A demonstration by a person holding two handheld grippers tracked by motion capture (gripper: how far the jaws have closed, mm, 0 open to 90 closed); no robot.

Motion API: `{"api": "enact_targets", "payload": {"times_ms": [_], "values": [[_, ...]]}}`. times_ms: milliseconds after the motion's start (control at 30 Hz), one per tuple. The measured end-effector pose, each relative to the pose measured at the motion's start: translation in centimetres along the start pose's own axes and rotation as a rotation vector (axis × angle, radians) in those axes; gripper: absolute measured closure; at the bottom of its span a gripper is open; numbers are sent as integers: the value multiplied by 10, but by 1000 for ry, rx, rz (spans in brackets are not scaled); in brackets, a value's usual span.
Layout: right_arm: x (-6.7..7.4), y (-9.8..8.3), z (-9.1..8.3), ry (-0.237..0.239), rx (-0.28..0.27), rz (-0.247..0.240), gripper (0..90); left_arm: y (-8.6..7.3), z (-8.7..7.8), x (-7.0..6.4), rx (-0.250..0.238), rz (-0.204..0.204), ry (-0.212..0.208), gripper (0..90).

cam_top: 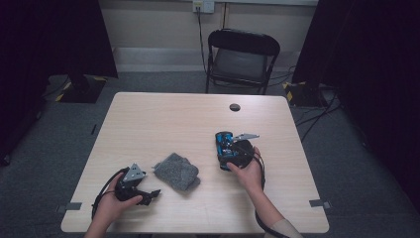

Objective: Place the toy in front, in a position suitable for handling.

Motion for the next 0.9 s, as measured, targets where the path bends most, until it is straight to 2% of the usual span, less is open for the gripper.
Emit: {"api": "enact_targets", "payload": {"times_ms": [200,533,767,900], "values": [[-1,-2,3,-12,-2,8,146,0,0,0,0,0,0,97],[2,-7,7,-43,-13,-20,141,0,0,0,0,-1,0,97],[2,-10,11,-58,-27,-3,130,0,0,0,1,1,0,96],[3,-13,14,-59,-10,-4,123,0,0,0,1,1,0,96]]}}
Point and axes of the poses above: each handheld gripper's, and its own axes: z roughly forward along the jaws, y roughly out of its top, x roughly to its left, the point moved 3 cm from there along z, roughly forward along the jaws, and after that the axes turned 7 degrees about y, right-handed, at the moved point
